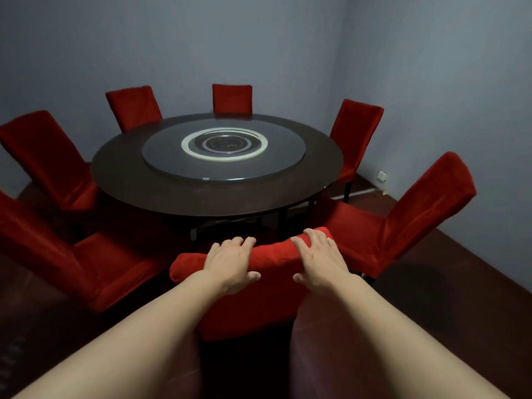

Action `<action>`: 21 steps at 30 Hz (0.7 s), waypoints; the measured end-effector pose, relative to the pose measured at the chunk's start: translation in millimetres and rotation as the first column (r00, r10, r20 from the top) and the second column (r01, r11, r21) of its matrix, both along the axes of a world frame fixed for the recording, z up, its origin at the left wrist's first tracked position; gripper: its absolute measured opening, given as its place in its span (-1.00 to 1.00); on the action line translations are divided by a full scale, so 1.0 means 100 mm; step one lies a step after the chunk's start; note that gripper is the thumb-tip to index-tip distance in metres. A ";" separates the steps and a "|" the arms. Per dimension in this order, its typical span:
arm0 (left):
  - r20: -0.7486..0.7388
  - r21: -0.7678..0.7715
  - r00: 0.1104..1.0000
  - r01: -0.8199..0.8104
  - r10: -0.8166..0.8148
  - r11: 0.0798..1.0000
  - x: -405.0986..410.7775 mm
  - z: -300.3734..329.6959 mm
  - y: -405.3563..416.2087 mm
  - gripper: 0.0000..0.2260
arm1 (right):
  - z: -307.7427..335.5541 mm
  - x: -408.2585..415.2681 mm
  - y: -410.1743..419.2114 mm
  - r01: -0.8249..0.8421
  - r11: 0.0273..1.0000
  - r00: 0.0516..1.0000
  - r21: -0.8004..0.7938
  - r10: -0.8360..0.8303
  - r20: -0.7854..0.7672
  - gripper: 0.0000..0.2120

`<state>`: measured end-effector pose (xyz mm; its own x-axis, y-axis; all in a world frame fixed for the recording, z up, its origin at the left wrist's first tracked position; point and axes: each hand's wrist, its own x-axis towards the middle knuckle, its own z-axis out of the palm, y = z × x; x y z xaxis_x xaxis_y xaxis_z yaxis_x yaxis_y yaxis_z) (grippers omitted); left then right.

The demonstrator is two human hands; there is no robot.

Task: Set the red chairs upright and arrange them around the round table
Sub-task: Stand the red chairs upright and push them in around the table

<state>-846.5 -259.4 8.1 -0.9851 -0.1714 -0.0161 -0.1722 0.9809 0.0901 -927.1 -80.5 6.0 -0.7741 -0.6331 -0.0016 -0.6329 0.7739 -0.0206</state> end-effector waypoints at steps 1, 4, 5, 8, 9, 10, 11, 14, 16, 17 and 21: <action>-0.010 0.003 1.000 0.005 -0.005 1.000 0.01 0.03 0.07 -0.35 | 0.04 0.02 0.09 0.007 1.000 1.000 0.000 -0.007 -0.006 -0.23; -0.037 0.004 0.999 0.033 -0.033 0.999 -0.03 0.11 0.30 -0.34 | 0.14 0.02 0.37 0.043 0.999 0.999 -0.002 -0.043 -0.010 -0.23; -0.040 0.004 0.998 0.043 -0.043 0.999 -0.06 0.13 0.37 -0.34 | 0.17 -0.01 0.45 0.053 0.999 0.999 -0.004 -0.053 -0.013 -0.23; -0.055 -0.003 0.995 0.080 -0.080 0.997 -0.26 0.20 0.61 -0.35 | 0.24 -0.14 0.70 0.089 0.996 0.996 -0.021 -0.090 -0.023 -0.23; -0.059 -0.006 0.994 0.091 -0.091 0.996 -0.34 0.21 0.67 -0.36 | 0.25 -0.21 0.77 0.099 0.995 0.995 -0.025 -0.100 -0.028 -0.24; -0.062 -0.008 0.993 0.101 -0.101 0.995 -0.43 0.22 0.74 -0.37 | 0.26 -0.28 0.84 0.110 0.994 0.993 -0.025 -0.111 -0.031 -0.24; -0.063 -0.009 0.992 0.112 -0.112 0.994 -0.53 0.22 0.82 -0.38 | 0.27 -0.36 0.93 0.123 0.992 0.992 -0.025 -0.123 -0.033 -0.24; -0.053 -0.017 0.988 0.145 -0.145 0.989 -0.93 0.21 1.04 -0.39 | 0.25 -0.68 1.16 0.158 0.987 0.987 -0.020 -0.159 -0.032 -0.24; -0.051 -0.009 0.984 0.168 -0.169 0.986 -1.27 0.19 1.22 -0.39 | 0.24 -0.95 1.33 0.188 0.982 0.981 -0.010 -0.189 -0.036 -0.23; -0.048 -0.001 0.982 0.182 -0.182 0.983 -1.45 0.18 1.31 -0.38 | 0.24 -1.09 1.41 0.202 0.979 0.979 -0.003 -0.202 -0.034 -0.23; -0.042 0.030 0.970 0.240 -0.239 0.970 -2.20 0.17 1.69 -0.36 | 0.28 -1.71 1.74 0.252 0.967 0.967 0.016 -0.252 -0.023 -0.22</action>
<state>-1066.7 -90.5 25.0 -0.9974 0.0696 0.0204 0.0716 0.9893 0.1270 -1098.1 93.9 34.2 -0.9087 -0.4174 0.0060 -0.4173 0.9087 0.0059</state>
